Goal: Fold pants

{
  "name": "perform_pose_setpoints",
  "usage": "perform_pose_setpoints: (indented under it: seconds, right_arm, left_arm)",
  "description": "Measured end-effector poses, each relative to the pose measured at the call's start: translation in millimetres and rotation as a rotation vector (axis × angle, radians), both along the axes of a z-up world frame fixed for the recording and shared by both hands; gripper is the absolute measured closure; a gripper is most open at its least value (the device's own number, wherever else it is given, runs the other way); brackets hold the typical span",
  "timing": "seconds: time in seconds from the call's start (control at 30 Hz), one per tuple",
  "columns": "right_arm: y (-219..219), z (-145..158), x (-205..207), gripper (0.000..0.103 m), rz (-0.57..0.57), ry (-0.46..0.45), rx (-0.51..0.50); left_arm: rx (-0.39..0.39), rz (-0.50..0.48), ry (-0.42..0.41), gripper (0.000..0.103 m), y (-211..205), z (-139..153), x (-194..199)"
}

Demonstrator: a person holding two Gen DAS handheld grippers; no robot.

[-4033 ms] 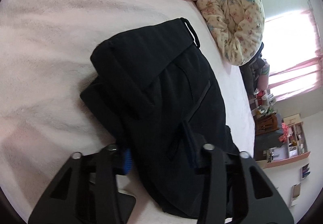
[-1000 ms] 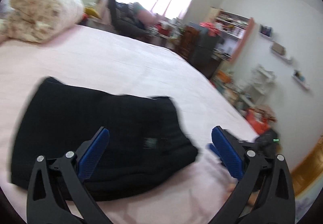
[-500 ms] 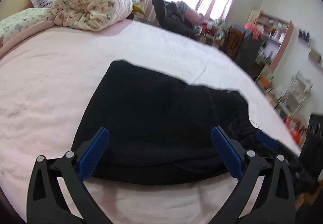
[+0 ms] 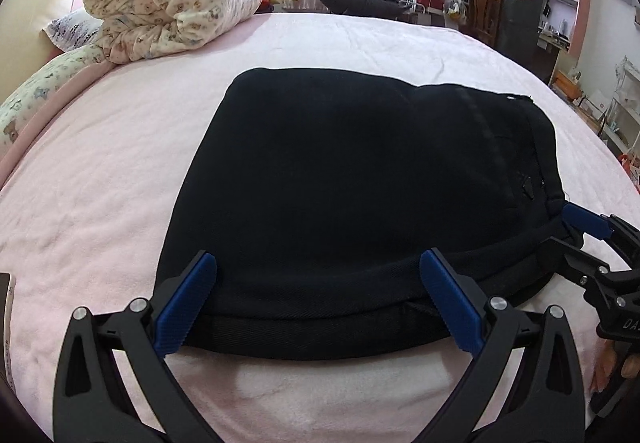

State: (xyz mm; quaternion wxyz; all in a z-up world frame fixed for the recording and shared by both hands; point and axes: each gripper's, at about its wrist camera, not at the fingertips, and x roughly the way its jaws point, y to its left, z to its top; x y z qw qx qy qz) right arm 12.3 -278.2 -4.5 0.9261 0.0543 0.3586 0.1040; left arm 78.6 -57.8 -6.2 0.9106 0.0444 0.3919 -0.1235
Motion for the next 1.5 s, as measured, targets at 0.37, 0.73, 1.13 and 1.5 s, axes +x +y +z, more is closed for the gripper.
perform_pose_setpoints:
  seconds: [0.37,0.73,1.13,1.5]
  right_arm:
    - [-5,23,-2,0.008,0.020,-0.024,0.064]
    - [-41,38,9,0.007,0.011,0.024,0.176]
    - [-145,-16,99,0.004,-0.107,0.394,0.626]
    - [-99,-25,119,0.003,0.085,0.449,0.537]
  left_arm:
    - [-0.052,-0.022,-0.028,0.002,14,13,-8]
    - [-0.134,-0.071,0.014,0.002,39,30,0]
    - [-0.471,0.072,0.463,0.002,125,9,128]
    - [-0.475,-0.089,0.577,0.002,85,-6,154]
